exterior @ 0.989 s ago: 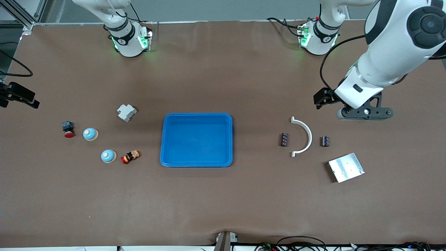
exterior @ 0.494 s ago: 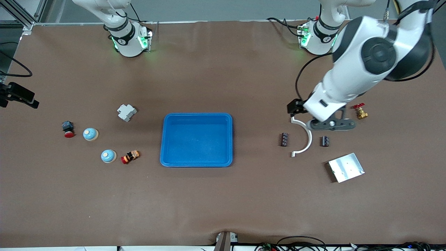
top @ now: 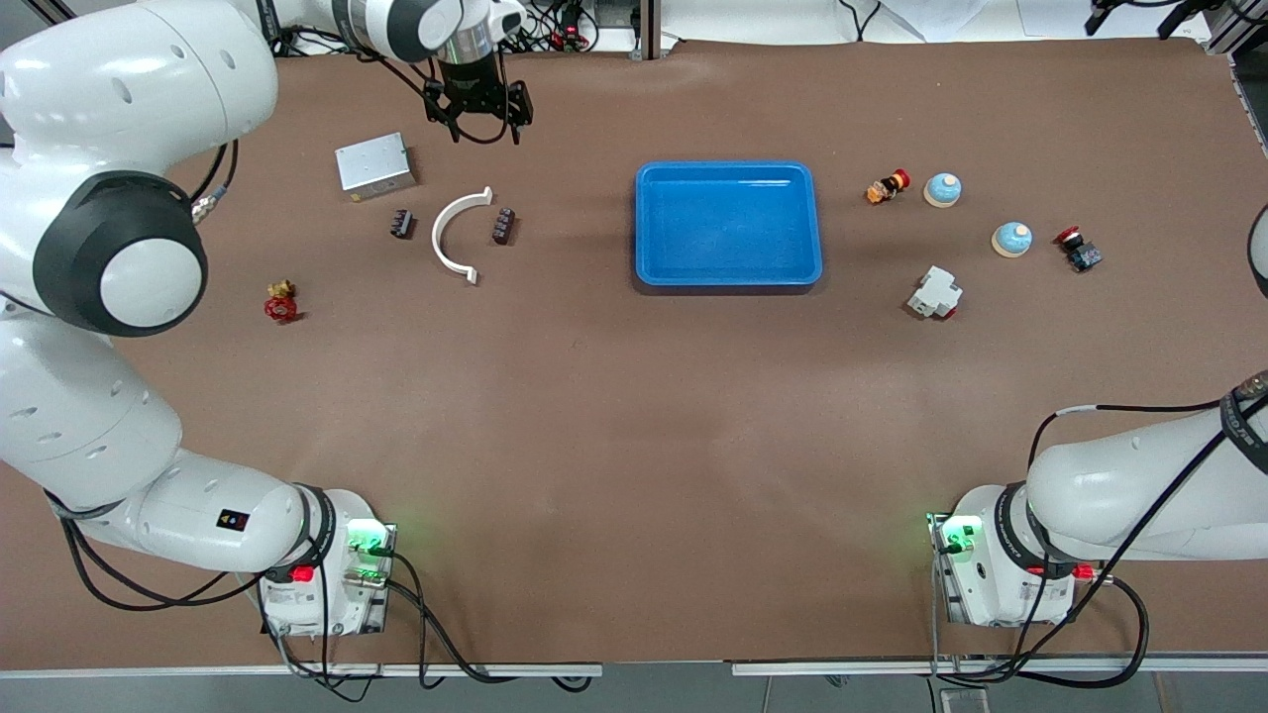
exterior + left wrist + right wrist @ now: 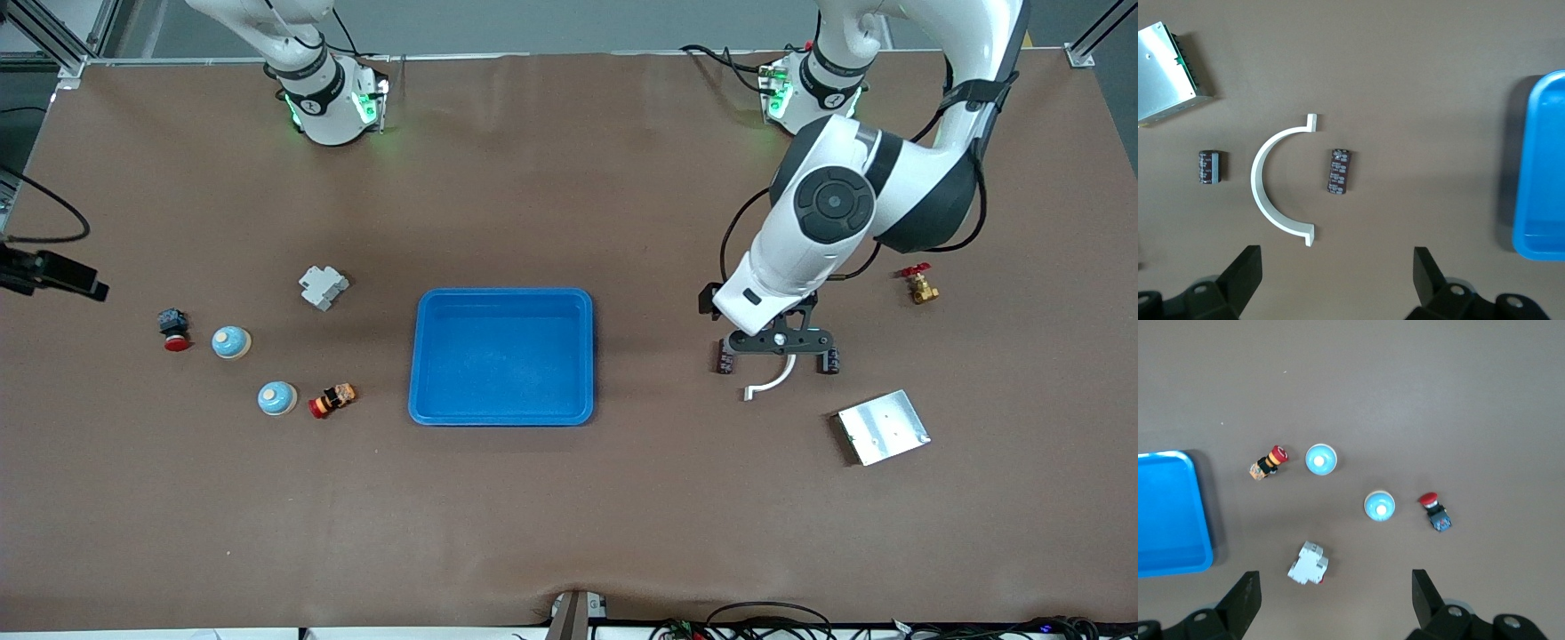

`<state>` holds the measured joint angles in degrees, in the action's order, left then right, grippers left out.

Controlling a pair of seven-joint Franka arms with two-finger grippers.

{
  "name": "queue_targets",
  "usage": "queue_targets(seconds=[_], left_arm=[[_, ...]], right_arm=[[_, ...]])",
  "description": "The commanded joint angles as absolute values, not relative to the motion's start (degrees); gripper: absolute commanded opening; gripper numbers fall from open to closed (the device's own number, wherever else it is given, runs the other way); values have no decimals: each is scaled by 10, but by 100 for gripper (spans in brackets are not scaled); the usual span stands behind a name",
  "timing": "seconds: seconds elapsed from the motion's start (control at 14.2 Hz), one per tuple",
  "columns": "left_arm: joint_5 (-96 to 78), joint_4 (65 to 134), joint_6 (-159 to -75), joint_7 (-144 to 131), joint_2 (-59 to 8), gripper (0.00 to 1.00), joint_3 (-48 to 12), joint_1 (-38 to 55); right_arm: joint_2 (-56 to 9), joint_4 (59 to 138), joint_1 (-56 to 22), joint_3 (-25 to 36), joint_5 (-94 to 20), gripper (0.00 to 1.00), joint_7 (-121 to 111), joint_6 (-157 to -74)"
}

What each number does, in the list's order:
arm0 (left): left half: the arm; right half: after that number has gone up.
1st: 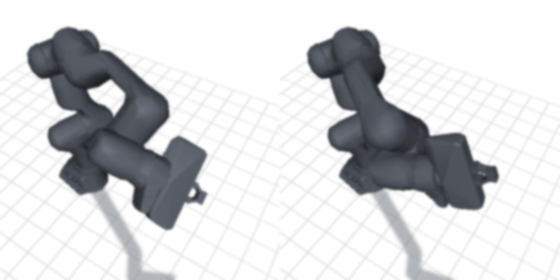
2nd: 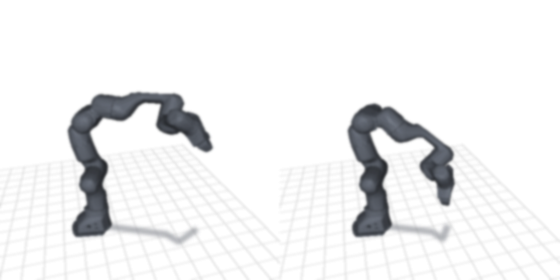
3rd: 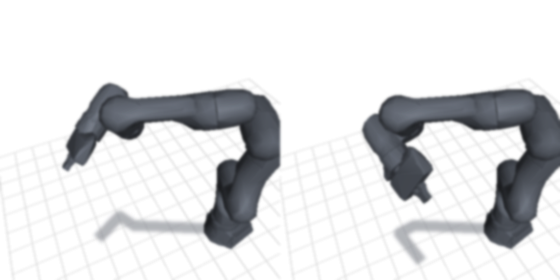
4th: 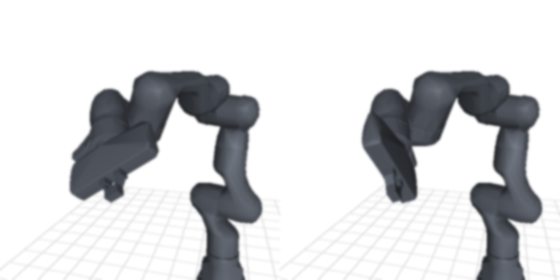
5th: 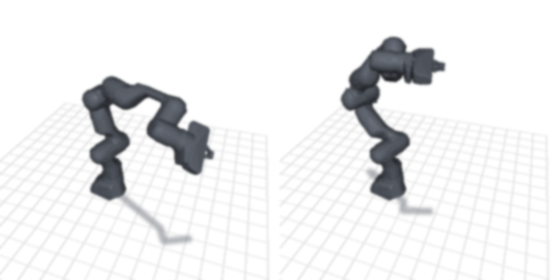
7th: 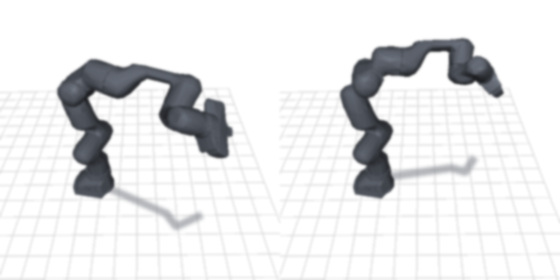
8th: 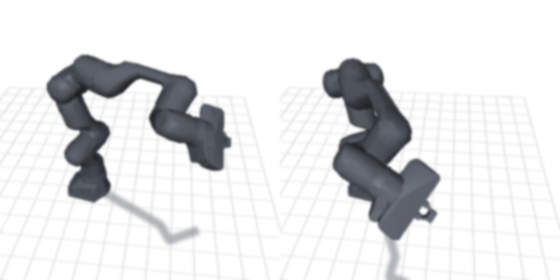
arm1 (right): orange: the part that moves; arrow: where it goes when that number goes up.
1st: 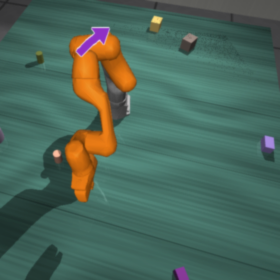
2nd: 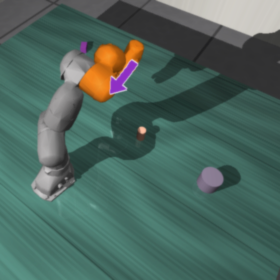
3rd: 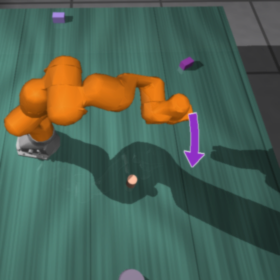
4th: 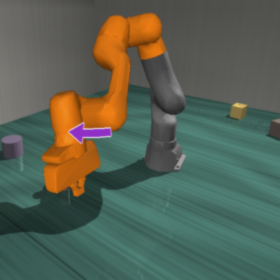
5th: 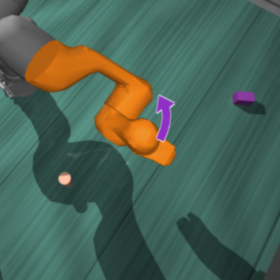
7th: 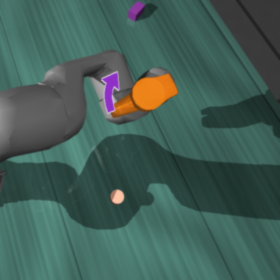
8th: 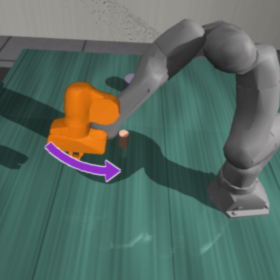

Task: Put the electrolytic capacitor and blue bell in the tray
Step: 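Grasp the black capacitor with the left gripper while the right gripper grasps a bell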

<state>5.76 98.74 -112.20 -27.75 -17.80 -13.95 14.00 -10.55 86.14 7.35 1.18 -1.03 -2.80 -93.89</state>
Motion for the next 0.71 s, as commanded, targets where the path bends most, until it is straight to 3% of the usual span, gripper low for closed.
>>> queue_targets(seconds=[0.0,0.64], left_arm=[[86,1020,-1161,-291,-181,100,-142,138],[123,1046,-1251,-330,-248,100,-142,141]], right_arm=[[-170,853,65,5,-12,100,-30,-980],[-307,882,44,3,-29,100,-90,-1106]])
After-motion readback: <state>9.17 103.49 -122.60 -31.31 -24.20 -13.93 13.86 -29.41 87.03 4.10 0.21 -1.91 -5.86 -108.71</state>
